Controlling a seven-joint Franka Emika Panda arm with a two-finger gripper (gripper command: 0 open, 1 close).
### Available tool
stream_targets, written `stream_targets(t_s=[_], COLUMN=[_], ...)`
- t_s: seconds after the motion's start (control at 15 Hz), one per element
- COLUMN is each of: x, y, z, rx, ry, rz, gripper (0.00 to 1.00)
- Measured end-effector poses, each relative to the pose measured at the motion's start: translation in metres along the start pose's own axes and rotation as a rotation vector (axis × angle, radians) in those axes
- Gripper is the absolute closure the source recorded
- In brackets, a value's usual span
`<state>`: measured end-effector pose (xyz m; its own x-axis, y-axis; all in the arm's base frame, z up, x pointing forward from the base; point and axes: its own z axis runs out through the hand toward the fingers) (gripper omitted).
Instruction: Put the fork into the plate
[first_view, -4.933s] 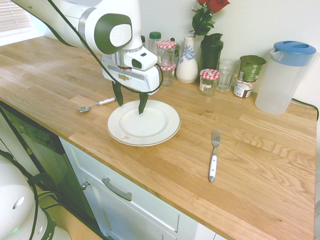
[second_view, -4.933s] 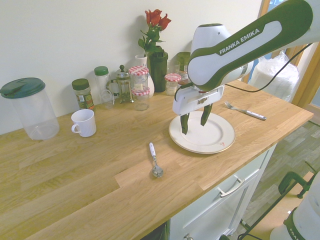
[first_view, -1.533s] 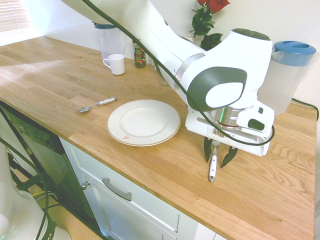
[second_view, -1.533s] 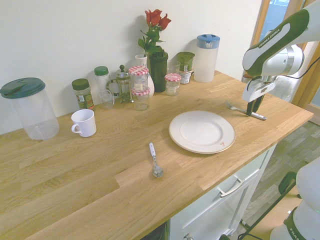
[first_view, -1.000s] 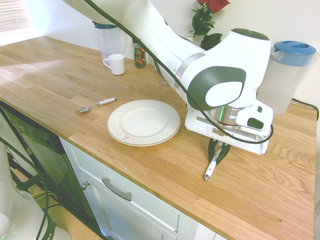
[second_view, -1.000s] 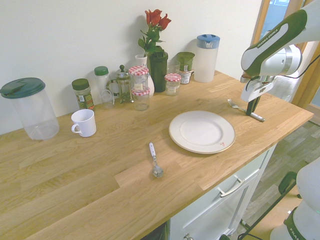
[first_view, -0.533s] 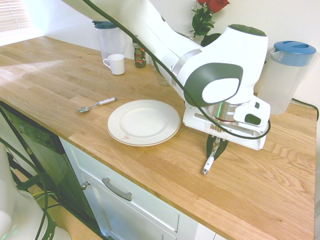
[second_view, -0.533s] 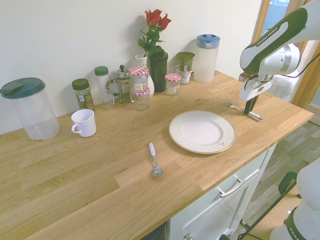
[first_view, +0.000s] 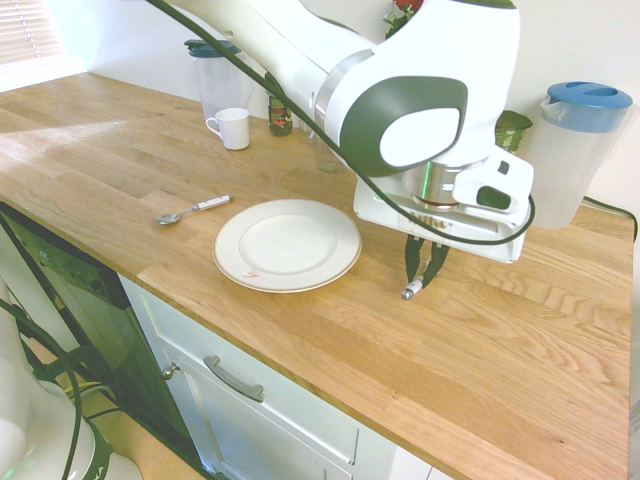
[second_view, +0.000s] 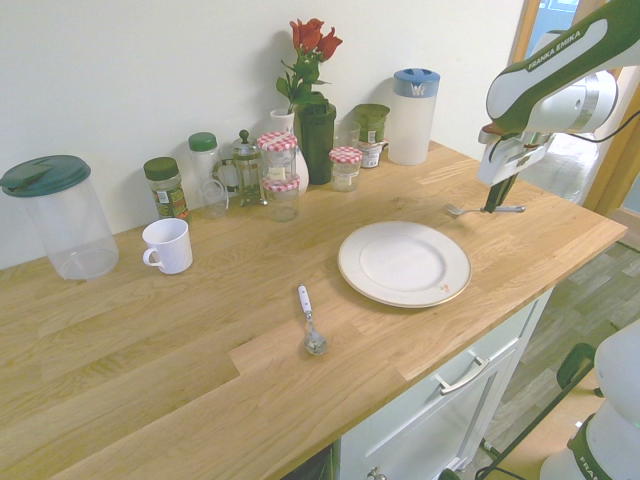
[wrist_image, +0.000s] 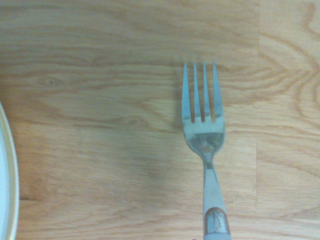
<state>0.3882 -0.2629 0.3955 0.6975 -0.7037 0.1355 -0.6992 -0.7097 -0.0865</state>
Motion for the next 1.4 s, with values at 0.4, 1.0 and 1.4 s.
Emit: stream_targets(t_s=[0.4,1.0,1.4], x=[-0.034,-0.148,-0.161], y=[-0.025,-0.16,-0.179], z=[-0.045,-0.031,-0.006], rx=[0.032,-0.073,-0.102], ry=[0.054,0.123,0.117], rz=[-0.015,-0.114,-0.132], gripper=[1.0,1.0,1.0])
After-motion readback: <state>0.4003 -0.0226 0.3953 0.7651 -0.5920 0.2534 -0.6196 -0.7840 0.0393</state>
